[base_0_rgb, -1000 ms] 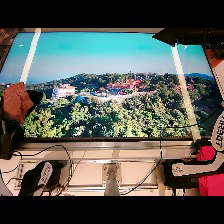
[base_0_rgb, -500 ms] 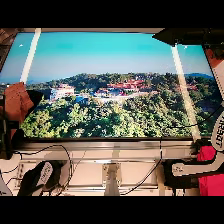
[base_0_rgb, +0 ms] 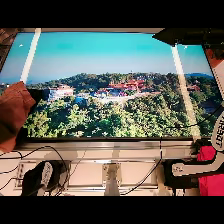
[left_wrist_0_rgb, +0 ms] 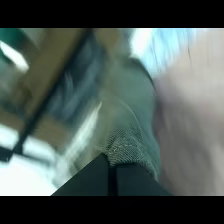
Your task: Fold the clothes and pants, and hang the long-sleeved shirts on hangers.
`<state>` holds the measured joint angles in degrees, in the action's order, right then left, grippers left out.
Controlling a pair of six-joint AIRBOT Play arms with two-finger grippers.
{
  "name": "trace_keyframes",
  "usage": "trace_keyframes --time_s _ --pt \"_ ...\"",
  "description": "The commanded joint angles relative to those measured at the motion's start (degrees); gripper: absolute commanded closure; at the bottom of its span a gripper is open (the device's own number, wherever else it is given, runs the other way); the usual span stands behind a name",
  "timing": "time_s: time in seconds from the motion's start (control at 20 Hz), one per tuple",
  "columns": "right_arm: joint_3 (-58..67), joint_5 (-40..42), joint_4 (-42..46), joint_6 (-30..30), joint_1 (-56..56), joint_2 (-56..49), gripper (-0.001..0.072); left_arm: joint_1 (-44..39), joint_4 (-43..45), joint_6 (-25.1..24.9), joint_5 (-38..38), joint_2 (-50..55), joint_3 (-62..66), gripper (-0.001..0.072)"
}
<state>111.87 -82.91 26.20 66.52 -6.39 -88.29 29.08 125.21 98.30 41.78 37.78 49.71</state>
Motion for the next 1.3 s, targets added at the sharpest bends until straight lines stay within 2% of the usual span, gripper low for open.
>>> trace_keyframes --time_s 0.0,0.1,0.15,0.25,0.4,0.55,0.65,0.8,0.95,1.25 --pt "0.0 0.0 -0.1 0.1 0.0 0.0 0.0684 0.0 -2.9 7.9 -9.7 -5.0 9.3 0.0695" --pt "0.0 0.1 -1.2 0.2 0.0 0.0 0.0684 -0.1 -8.6 9.6 -23.4 -8.0 11.1 0.0695" --pt "0.0 0.1 -1.9 0.3 0.0 0.0 0.0684 -0.8 -15.1 9.7 -28.0 -9.4 11.7 0.0695" --pt "0.0 0.4 -2.8 0.2 0.0 0.0 0.0684 -3.9 -28.1 9.7 -30.6 -10.7 11.8 0.0696" --pt "0.1 4.4 -3.1 0.8 0.0 0.0 0.0685 -13.0 -34.8 9.7 -30.4 -11.0 11.8 0.0696" --pt "0.1 12.9 -1.2 5.0 -1.1 0.1 0.0686 -29.3 -36.1 9.3 -30.0 -8.2 11.8 0.0696" --pt "0.1 16.7 2.0 8.0 -3.0 0.1 0.0685 -41.4 -36.1 5.9 -29.6 -4.2 11.8 0.0696" --pt "0.1 16.3 7.9 10.0 -7.3 0.1 0.0688 -55.1 -35.1 0.6 -30.9 4.3 11.8 0.0697" --pt "0.1 14.6 12.3 11.1 -12.5 0.0 0.0689 -62.0 -35.3 0.7 -37.0 14.1 12.0 0.0699" --pt "0.1 12.1 22.8 12.3 -17.2 -0.1 0.0689 -69.4 -35.3 0.7 -36.6 33.5 25.2 0.0699"
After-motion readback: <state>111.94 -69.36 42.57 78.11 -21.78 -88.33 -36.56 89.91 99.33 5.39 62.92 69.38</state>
